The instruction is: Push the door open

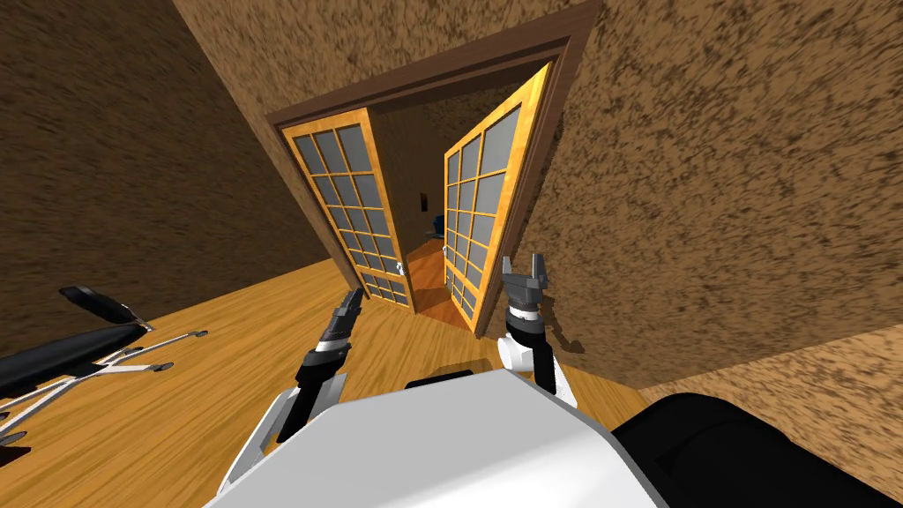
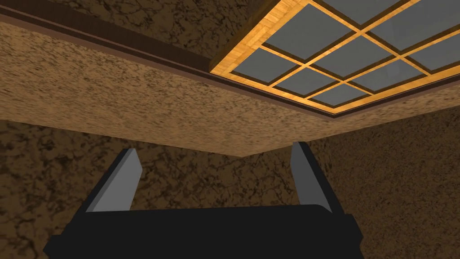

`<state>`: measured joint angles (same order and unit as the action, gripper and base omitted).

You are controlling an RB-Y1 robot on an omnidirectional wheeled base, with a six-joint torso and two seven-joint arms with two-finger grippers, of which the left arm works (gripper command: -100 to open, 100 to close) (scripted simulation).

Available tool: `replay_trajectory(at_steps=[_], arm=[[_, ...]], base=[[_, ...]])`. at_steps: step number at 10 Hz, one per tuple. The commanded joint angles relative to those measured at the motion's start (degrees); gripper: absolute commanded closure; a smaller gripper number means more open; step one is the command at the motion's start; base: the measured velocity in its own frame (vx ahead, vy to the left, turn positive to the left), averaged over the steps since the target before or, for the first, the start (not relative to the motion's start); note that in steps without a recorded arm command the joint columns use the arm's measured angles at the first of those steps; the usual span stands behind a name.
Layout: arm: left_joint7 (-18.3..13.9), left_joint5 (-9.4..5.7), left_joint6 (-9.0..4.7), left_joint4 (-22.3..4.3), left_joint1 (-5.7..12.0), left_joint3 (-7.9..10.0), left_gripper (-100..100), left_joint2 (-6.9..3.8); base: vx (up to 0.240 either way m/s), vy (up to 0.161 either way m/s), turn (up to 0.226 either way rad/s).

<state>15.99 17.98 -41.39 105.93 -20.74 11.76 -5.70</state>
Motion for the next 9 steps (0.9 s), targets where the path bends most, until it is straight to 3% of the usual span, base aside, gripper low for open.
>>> replay_trajectory(at_steps=[1, 9], arm=[[1.77, 0.96, -0.86, -2.39, 0.53, 0.63, -100, -0.01], [9.74, 5.91, -3.31, -12.64, 3.32, 3.53, -100, -0.01]], base=[[0.091, 0.083, -0.076], [0.080, 0.082, -0.080]])
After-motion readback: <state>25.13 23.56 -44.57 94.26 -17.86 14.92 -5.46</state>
